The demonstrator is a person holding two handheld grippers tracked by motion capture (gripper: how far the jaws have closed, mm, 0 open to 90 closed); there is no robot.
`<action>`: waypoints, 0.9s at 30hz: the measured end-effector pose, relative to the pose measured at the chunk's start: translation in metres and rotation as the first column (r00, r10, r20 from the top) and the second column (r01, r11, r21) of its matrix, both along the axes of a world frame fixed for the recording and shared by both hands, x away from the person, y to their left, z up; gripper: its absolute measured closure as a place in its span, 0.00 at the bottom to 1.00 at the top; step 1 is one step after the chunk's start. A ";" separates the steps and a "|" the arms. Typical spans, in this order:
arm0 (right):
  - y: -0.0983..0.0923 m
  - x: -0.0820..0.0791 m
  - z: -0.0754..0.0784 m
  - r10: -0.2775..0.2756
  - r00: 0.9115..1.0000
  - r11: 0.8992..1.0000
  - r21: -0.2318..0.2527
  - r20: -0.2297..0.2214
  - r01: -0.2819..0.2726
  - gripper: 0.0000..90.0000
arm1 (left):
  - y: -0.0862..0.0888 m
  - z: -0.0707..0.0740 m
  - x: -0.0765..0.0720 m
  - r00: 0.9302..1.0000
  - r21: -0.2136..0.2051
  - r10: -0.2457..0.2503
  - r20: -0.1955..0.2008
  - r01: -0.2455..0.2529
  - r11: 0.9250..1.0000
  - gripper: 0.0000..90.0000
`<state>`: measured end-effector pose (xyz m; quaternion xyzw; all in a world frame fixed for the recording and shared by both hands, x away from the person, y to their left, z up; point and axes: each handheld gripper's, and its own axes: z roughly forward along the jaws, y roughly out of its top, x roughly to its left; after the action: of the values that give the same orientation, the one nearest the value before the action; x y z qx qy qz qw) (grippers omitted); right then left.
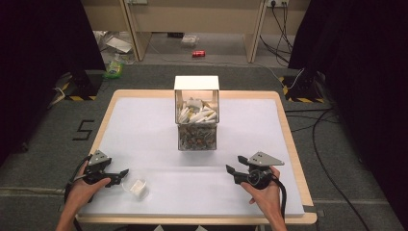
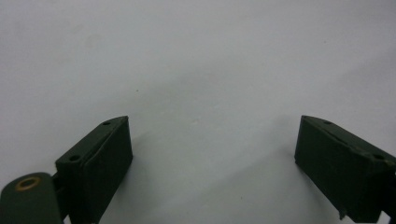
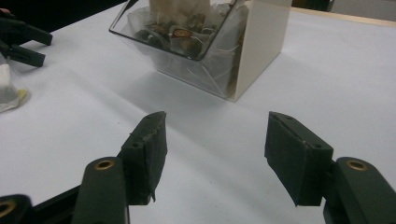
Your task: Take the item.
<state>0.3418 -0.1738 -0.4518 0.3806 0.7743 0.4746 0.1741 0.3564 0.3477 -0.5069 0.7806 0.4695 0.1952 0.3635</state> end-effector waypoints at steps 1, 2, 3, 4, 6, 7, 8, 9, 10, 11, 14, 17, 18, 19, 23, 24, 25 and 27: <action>-0.003 0.000 -0.002 -0.011 1.000 1.000 -0.001 -0.004 0.011 0.41 | 0.000 0.000 0.000 1.000 0.000 0.000 0.000 0.000 1.000 0.11; -0.003 0.000 -0.002 -0.011 1.000 1.000 -0.001 -0.004 0.011 0.41 | 0.000 0.000 0.000 1.000 0.000 0.000 0.000 0.000 1.000 0.11; -0.005 0.000 -0.002 -0.014 1.000 1.000 -0.004 -0.006 0.014 0.40 | 0.000 0.000 0.000 1.000 0.000 0.000 0.000 0.000 1.000 0.11; -0.008 0.000 -0.005 -0.024 1.000 1.000 -0.012 -0.012 0.024 0.37 | 0.000 0.000 0.000 1.000 0.000 0.000 0.000 0.000 1.000 0.11; -0.009 0.000 -0.006 -0.031 0.999 0.999 -0.013 -0.019 0.030 0.35 | 0.000 0.000 0.000 1.000 0.000 0.000 0.000 0.000 1.000 0.11; -0.012 -0.001 -0.009 -0.036 0.999 0.999 -0.020 -0.027 0.035 0.33 | 0.000 0.000 0.000 1.000 0.000 0.000 0.000 0.000 1.000 0.11; -0.012 -0.001 -0.009 -0.036 0.999 0.999 -0.020 -0.027 0.035 0.33 | 0.000 0.000 0.000 1.000 0.000 0.000 0.000 0.000 1.000 0.11; -0.012 -0.001 -0.010 -0.041 0.999 0.999 -0.024 -0.030 0.040 0.32 | 0.000 0.000 0.000 1.000 0.000 0.000 0.000 0.000 1.000 0.11; -0.013 -0.001 -0.011 -0.047 0.998 0.998 -0.030 -0.032 0.047 0.29 | 0.000 0.000 0.000 1.000 0.000 0.000 0.000 0.000 1.000 0.11; -0.014 -0.002 -0.011 -0.048 0.998 0.998 -0.034 -0.037 0.047 0.28 | 0.000 0.000 0.000 1.000 0.000 0.000 0.000 0.000 1.000 0.11; -0.016 -0.004 -0.013 -0.057 0.998 0.997 -0.052 -0.041 0.055 0.24 | 0.000 0.000 0.000 1.000 0.000 0.000 0.000 0.000 1.000 0.11; -0.019 -0.006 -0.016 -0.060 0.997 0.997 -0.061 -0.047 0.057 0.25 | 0.000 0.000 0.000 1.000 0.000 0.000 0.000 0.000 1.000 0.11; -0.019 -0.006 -0.016 -0.060 0.997 0.997 -0.061 -0.047 0.057 0.25 | 0.000 0.000 0.000 1.000 0.000 0.000 0.000 0.000 1.000 0.11; -0.020 -0.007 -0.018 -0.065 0.997 0.995 -0.074 -0.051 0.061 0.24 | 0.000 0.000 0.000 1.000 0.000 0.000 0.000 0.000 1.000 0.11; -0.023 -0.008 -0.020 -0.067 0.996 0.994 -0.088 -0.052 0.063 0.24 | 0.000 0.000 0.000 1.000 0.001 0.000 0.000 0.000 1.000 0.11; -0.023 -0.009 -0.021 -0.072 0.996 0.994 -0.088 -0.059 0.067 0.24 | 0.000 0.000 0.000 1.000 0.000 0.000 0.000 0.000 1.000 0.11; -0.023 -0.009 -0.021 -0.072 0.996 0.993 -0.094 -0.058 0.066 0.24 | 0.000 0.000 0.000 1.000 0.000 0.000 0.000 0.000 1.000 0.11; -0.024 -0.010 -0.023 -0.076 0.995 0.993 -0.095 -0.065 0.069 0.24 | 0.000 0.000 0.000 1.000 0.000 0.000 0.000 0.000 1.000 0.11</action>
<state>0.3314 -0.1983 -0.4753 0.4160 0.7867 0.4183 0.1820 0.3564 0.3476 -0.5069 0.7806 0.4695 0.1954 0.3634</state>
